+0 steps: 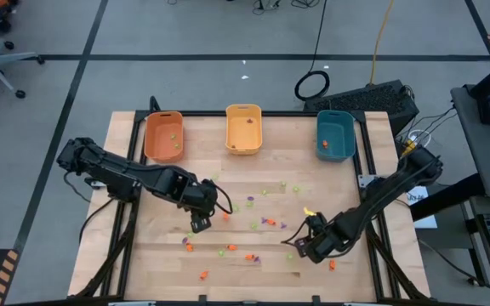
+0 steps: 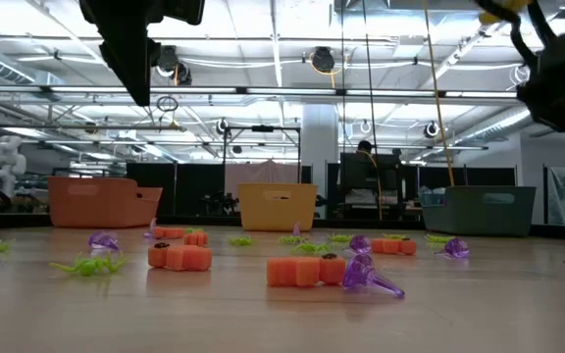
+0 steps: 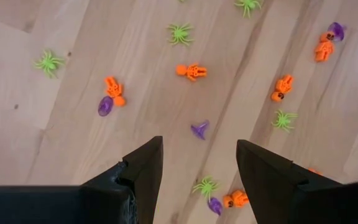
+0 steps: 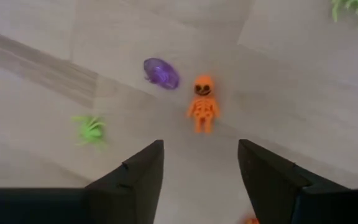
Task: Sort Halloween decoration
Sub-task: Put the orange skeleton toy into the blue bin
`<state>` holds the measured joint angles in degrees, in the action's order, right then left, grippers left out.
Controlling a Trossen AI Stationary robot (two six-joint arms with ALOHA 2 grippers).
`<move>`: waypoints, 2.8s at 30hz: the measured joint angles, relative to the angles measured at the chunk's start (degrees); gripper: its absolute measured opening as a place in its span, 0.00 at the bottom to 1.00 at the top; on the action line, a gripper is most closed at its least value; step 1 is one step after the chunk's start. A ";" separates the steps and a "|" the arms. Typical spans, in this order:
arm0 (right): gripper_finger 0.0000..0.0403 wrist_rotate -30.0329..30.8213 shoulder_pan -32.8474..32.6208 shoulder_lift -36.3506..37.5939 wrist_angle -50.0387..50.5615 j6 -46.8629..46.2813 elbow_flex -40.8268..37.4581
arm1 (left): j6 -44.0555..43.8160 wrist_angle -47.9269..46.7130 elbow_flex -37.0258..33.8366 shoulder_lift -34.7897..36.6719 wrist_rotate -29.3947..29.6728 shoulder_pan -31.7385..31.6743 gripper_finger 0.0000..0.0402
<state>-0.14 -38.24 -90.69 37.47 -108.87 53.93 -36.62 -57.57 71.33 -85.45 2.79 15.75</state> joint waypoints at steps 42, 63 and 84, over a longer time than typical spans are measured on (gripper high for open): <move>0.02 1.62 0.39 -5.40 -2.23 6.06 -0.04 | -2.04 -0.03 0.02 0.00 0.40 0.00 0.51; 0.00 4.16 0.80 10.43 -4.20 16.11 1.70 | -1.49 0.03 0.02 0.00 2.01 -0.02 0.51; 0.00 19.52 13.91 32.31 -13.08 61.13 1.73 | -8.00 3.14 1.01 0.00 3.26 -5.30 0.51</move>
<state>19.38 -24.33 -58.38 24.40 -47.74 55.66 -44.63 -54.43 72.34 -85.45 6.04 10.45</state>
